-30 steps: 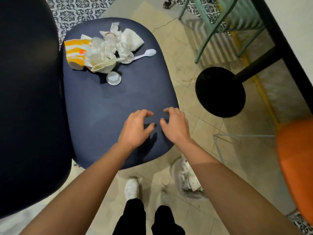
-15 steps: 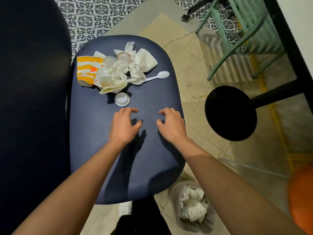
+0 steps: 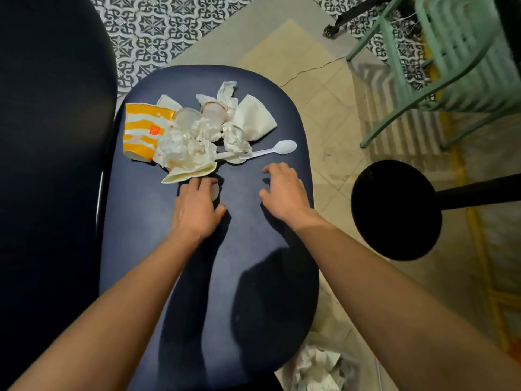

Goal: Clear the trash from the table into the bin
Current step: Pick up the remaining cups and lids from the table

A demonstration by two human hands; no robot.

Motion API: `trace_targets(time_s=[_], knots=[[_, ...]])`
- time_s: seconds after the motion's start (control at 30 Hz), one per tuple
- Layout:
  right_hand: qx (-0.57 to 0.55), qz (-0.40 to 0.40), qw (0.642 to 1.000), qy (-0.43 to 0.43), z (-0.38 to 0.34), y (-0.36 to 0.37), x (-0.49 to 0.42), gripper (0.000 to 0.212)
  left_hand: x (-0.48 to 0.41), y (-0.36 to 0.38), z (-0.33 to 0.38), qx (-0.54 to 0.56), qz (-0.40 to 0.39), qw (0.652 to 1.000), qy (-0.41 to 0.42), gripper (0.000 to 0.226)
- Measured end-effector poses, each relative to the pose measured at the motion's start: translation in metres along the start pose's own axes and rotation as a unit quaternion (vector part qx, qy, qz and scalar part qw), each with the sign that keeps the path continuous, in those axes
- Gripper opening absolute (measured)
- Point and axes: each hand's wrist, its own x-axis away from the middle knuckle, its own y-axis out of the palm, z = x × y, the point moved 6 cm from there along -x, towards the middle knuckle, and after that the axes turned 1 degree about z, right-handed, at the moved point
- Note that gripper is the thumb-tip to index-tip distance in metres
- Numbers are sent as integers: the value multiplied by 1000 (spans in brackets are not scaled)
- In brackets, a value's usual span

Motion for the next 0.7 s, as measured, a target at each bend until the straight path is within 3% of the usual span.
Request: trace_targets(time_s=[0.33,0.47,0.7], knots=[[102,37,990,-90,-15,10,-69,45,-24,19,-12,-51,-25,998,8,55],[135,43,988,-70,-15,18,-78,43,-29,21,-14,-41,-31,998,27,58],[86,-7,996,-3,-9,35,-66,30,-30,18,-25,40,-53,998,-14,51]])
